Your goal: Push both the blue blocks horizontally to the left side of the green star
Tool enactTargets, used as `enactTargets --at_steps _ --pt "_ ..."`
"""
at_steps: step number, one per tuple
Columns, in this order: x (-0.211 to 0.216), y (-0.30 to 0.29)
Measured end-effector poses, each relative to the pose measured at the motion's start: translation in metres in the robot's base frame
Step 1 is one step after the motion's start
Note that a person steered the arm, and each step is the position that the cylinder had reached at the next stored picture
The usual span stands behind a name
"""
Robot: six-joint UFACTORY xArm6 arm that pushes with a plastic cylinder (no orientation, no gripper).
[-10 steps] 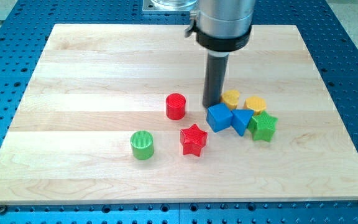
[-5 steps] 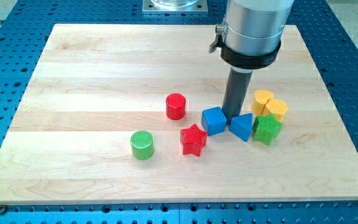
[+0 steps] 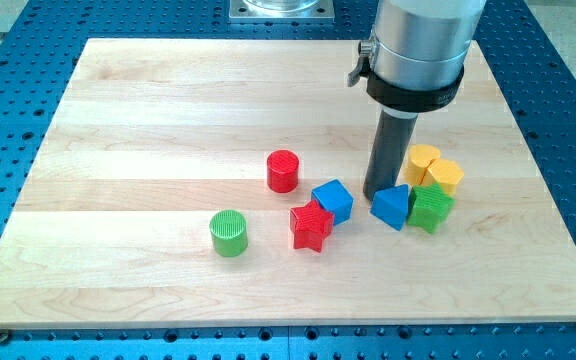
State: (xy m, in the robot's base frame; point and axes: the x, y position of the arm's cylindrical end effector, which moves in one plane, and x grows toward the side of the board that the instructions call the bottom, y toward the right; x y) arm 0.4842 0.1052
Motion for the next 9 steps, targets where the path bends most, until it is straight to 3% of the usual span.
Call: enactTargets --at_steps 4,6,9 --pt "0.004 0.058" --pt "-0.001 -0.052" --pt "0.003 -0.149"
